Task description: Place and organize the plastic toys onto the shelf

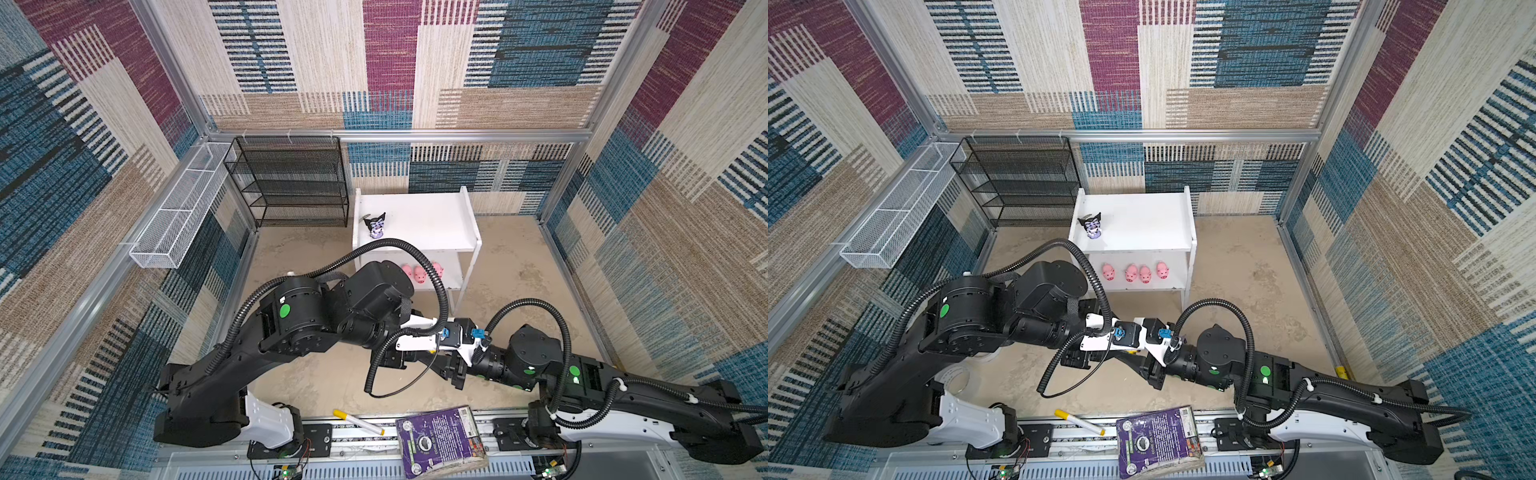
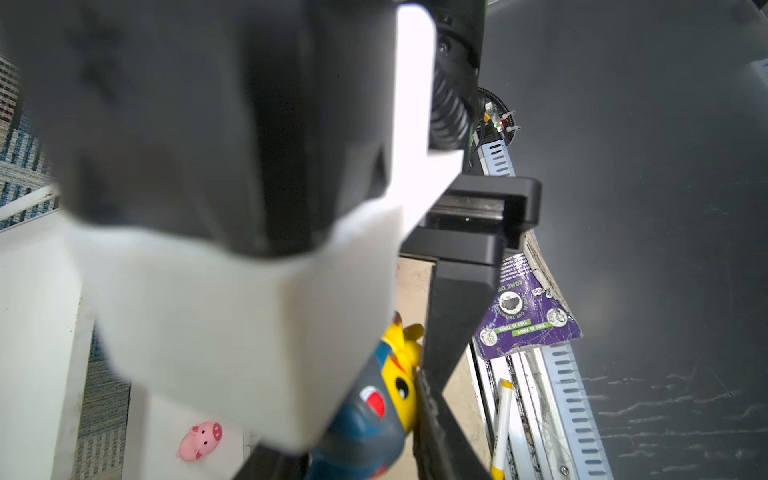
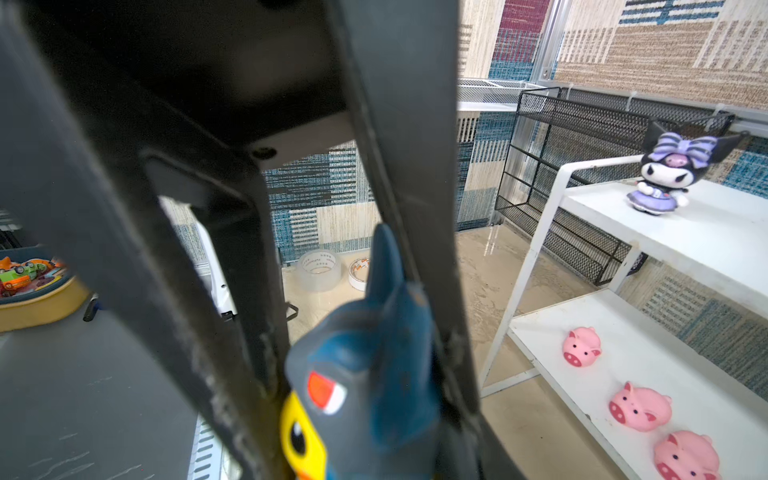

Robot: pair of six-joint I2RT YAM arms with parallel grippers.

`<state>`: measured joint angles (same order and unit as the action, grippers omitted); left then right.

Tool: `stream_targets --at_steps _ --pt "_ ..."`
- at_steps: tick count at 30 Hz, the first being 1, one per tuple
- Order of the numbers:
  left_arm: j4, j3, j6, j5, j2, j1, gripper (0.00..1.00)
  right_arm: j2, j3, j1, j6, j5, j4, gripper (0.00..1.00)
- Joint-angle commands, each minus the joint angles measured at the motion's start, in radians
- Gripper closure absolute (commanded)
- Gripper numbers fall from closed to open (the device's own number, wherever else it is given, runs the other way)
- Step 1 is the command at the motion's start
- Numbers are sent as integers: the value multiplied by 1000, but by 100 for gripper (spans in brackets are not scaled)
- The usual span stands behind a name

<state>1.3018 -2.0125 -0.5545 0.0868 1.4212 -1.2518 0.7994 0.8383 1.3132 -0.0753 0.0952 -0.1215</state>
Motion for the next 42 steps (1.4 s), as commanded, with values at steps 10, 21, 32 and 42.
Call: stream_targets --at_steps 10,21,32,42 --pt "-130 111 90 103 -102 22 33 -67 -61 0 22 -34 172 68" --pt "-448 317 289 400 -223 156 28 -94 -103 0 42 -74 244 68" --pt "-491 324 323 481 -172 160 54 -91 -113 0 36 -78 276 69" --pt "-467 304 314 478 -142 161 68 -119 -142 0 36 -48 317 69"
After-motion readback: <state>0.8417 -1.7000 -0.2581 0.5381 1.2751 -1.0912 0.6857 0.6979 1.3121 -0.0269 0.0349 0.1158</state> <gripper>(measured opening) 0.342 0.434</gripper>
